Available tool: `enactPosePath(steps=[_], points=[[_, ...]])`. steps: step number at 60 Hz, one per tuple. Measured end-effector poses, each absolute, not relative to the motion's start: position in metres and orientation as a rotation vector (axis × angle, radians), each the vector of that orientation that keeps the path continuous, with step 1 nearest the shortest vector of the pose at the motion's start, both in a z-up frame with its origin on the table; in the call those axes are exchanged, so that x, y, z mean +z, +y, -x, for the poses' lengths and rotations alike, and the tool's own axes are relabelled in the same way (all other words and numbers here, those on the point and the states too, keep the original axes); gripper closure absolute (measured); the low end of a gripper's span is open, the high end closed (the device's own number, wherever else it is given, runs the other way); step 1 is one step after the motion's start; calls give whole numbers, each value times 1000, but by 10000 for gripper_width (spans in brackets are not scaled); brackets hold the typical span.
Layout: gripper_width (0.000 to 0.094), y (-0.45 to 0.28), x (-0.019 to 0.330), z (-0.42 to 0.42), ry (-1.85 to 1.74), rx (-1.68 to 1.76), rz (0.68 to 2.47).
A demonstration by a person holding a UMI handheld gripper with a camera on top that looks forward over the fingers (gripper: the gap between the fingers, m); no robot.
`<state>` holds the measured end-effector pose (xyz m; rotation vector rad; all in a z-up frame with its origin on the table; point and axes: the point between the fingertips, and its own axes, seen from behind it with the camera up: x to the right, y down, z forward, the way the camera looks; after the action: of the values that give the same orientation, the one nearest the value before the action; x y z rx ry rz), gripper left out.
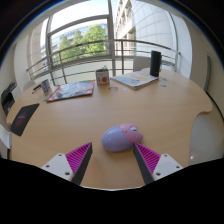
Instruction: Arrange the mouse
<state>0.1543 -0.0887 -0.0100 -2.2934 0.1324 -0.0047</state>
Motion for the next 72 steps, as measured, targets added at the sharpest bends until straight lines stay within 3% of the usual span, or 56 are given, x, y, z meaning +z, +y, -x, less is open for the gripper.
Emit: enactPosePath(steps=[19,22,26,45,52,58,65,68,72], points=[[108,-5,-14,-157,145,-73,2268],[179,1,-13,-157,131,-93,2261],[364,8,-14,-154,136,-96,2254],[501,6,-1,-157,154,-243,2241],[502,8,69,-147,238,-323,2130],[503,20,165,-107,315,-330,1968],[504,36,268,-6,317,-281,1800],[505,47,290,47,284,-232,1768],[505,63,293,130,235,-156,1770]])
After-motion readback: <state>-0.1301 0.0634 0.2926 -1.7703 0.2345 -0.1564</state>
